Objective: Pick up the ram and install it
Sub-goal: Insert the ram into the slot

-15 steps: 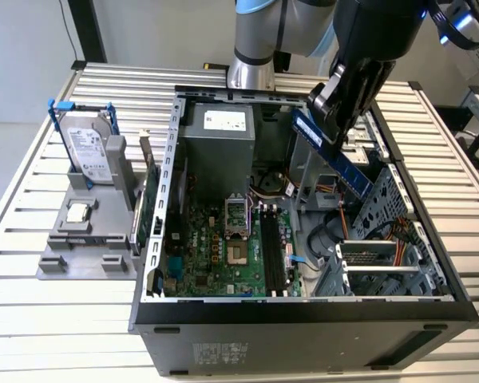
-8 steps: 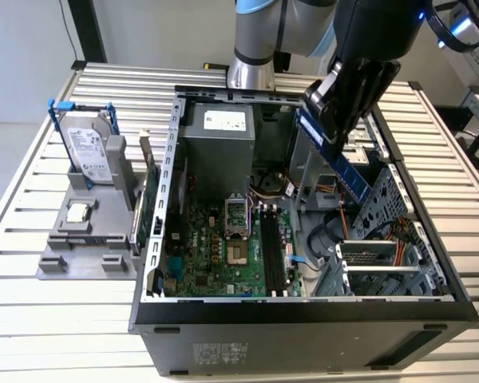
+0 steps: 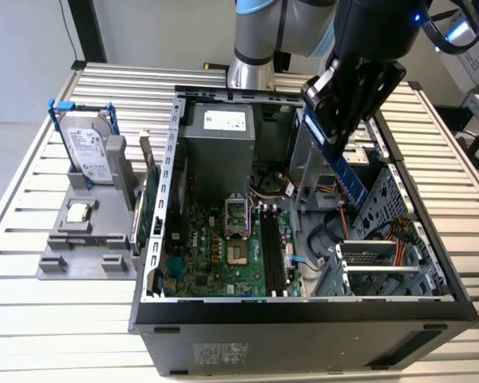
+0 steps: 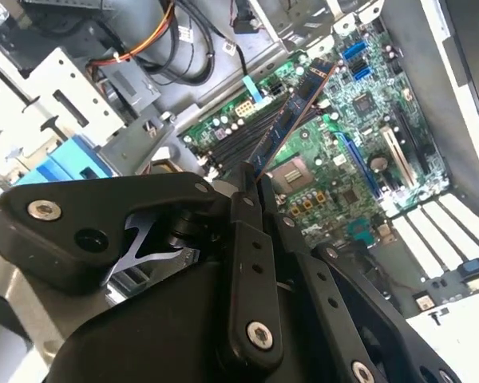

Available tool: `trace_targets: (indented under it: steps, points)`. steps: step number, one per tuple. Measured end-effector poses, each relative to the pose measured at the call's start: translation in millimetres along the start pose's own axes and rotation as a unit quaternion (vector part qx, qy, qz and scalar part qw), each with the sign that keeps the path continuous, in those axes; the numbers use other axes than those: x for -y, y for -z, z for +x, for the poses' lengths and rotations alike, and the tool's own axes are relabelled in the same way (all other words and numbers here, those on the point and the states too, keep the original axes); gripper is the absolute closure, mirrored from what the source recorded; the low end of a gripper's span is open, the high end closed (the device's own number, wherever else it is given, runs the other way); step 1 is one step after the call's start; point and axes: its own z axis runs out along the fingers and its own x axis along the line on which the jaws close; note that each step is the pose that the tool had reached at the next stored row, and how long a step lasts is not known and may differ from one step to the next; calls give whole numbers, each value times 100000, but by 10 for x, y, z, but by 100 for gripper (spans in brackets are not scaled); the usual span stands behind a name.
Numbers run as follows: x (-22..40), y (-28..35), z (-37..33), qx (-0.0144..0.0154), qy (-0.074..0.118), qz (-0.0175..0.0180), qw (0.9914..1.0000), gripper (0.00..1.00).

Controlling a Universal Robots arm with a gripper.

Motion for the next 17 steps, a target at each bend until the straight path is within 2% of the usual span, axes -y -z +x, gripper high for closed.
trace_targets:
  steps: [4,8,12,17]
  points:
    - [-1,1,1,77,-2974,217,99955,100]
    - [-3,1,7,150,-5690,409,99837,100]
    - [-6,1,16,222,-8309,594,99652,100]
    - [-11,1,28,309,-11554,823,99326,100]
